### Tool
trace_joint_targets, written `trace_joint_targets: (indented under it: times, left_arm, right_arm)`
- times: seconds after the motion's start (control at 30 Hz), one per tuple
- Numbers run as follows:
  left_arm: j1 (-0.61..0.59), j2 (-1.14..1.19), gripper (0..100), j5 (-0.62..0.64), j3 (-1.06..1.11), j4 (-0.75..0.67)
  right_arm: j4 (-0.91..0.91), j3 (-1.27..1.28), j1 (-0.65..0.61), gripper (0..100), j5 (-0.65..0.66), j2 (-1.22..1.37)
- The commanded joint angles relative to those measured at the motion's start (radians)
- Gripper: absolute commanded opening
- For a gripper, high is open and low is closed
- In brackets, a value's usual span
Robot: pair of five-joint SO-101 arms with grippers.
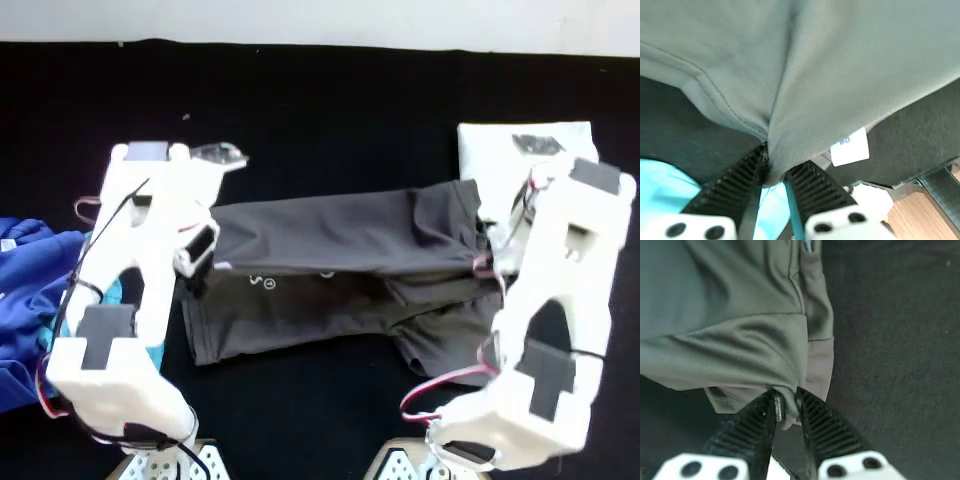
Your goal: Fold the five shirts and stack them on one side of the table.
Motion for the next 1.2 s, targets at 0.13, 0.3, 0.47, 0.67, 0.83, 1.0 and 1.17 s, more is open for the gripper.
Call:
trace_joint_targets:
  times: [0.13,0.3,0.47,0.67,0.83,1.0,1.17]
  left_arm:
    - [0.024,-0.180,1,-0.011,0.154,-0.029]
    - [0.022,-0.194,1,-0.011,0.254,-0.110]
    - [0.024,-0.194,1,-0.011,0.334,-0.172]
    - [0.024,-0.196,1,-0.011,0.352,-0.187]
    - [0.027,-0.205,1,-0.009,0.344,-0.189]
    - [0.053,-0.206,1,-0.008,0.323,-0.135]
    - [0.105,-0.206,1,-0.005,0.326,-0.091]
  right_arm:
    - [-0.140,0.328,0.031,0.6,0.078,-0.199]
    - [-0.225,0.470,0.044,0.6,0.078,-0.236]
    - [-0.251,0.521,0.048,0.6,0.078,-0.255]
    - [-0.252,0.518,0.042,0.6,0.078,-0.277]
    - [-0.248,0.455,0.065,0.6,0.078,-0.314]
    - [-0.237,0.374,0.077,0.6,0.078,-0.344]
    - [-0.206,0.374,0.082,0.6,0.086,-0.343]
